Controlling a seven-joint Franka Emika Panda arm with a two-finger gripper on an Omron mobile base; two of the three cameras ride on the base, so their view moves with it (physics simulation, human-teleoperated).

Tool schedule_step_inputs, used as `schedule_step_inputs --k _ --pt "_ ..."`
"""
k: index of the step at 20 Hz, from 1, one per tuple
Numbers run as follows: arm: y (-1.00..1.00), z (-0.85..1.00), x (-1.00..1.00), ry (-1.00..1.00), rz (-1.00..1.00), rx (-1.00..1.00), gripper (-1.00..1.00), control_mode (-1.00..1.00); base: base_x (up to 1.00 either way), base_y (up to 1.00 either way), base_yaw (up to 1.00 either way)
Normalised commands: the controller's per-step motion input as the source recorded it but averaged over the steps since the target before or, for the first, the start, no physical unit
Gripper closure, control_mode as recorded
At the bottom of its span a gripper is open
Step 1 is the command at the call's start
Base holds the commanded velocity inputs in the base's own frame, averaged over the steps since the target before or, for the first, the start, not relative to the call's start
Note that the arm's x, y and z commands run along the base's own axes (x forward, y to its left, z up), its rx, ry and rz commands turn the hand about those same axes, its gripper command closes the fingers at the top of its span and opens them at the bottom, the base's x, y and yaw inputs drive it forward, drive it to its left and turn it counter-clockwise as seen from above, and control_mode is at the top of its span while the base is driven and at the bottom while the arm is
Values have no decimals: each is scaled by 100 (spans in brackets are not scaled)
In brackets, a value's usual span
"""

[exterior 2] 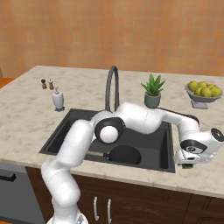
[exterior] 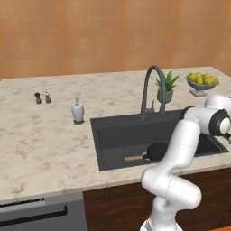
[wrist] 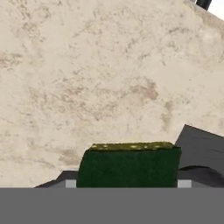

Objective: Pick the pan and sponge and place them into the sink. Then turn on the water.

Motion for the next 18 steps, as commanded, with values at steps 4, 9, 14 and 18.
schedule_step_inputs --k 4,9,14,18 --pt "100 4 0 -5 19 0 100 -100 0 0 0" --pt "100 29 6 8 29 -1 100 -100 0 0 0" --pt "100 22 16 8 31 0 100 -100 0 0 0" --pt "89 4 18 -1 26 0 100 -100 0 0 0"
